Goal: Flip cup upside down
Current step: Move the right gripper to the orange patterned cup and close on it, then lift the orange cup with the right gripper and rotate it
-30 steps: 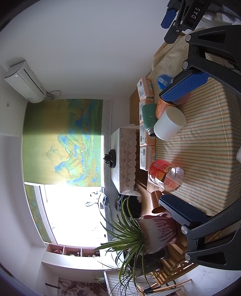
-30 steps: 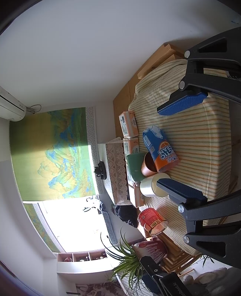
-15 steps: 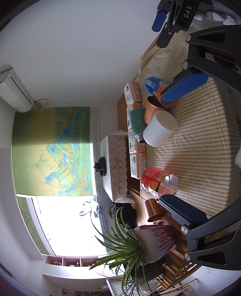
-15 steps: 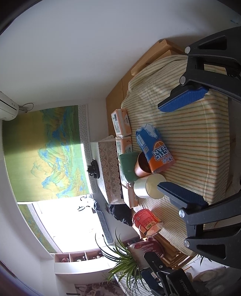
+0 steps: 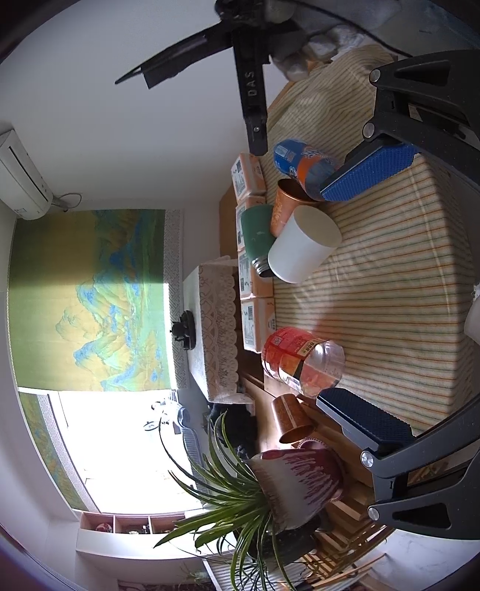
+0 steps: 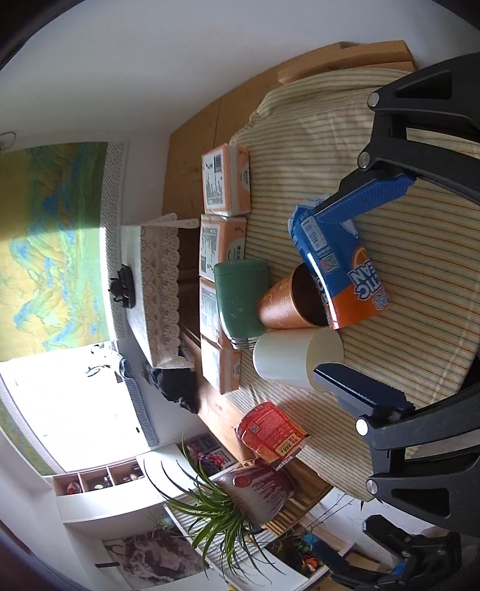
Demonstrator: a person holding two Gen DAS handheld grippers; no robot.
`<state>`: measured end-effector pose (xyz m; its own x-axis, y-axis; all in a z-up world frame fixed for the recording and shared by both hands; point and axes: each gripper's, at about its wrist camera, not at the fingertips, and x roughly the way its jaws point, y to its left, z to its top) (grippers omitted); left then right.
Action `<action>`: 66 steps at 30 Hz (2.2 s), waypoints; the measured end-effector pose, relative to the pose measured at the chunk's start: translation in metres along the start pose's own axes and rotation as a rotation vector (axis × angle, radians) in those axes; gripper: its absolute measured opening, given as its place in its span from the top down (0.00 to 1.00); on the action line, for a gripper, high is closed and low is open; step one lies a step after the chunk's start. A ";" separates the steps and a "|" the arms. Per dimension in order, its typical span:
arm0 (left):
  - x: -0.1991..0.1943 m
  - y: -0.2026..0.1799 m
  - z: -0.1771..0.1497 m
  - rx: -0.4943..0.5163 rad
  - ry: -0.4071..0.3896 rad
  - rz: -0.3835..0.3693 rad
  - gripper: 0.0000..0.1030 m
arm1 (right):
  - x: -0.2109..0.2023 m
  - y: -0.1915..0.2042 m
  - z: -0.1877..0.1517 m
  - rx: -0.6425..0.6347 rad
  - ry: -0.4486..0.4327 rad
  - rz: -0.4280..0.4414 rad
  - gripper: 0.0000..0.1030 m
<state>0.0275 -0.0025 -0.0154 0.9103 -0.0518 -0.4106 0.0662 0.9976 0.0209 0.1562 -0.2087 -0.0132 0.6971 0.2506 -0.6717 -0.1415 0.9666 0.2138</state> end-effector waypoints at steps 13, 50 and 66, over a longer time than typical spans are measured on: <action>0.006 0.042 -0.006 -0.039 0.000 0.094 0.01 | 0.133 -0.006 0.059 -0.036 0.433 0.084 0.27; 0.006 0.081 -0.005 -0.088 0.001 0.166 0.01 | 0.090 0.073 0.065 -0.328 0.462 0.192 0.44; 0.001 0.087 -0.021 -0.126 0.107 0.115 0.01 | 0.119 0.141 -0.021 -0.450 0.588 0.240 0.44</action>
<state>0.0255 0.0852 -0.0326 0.8597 0.0613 -0.5072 -0.0937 0.9948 -0.0386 0.2051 -0.0411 -0.0779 0.1415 0.3213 -0.9364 -0.6009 0.7795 0.1767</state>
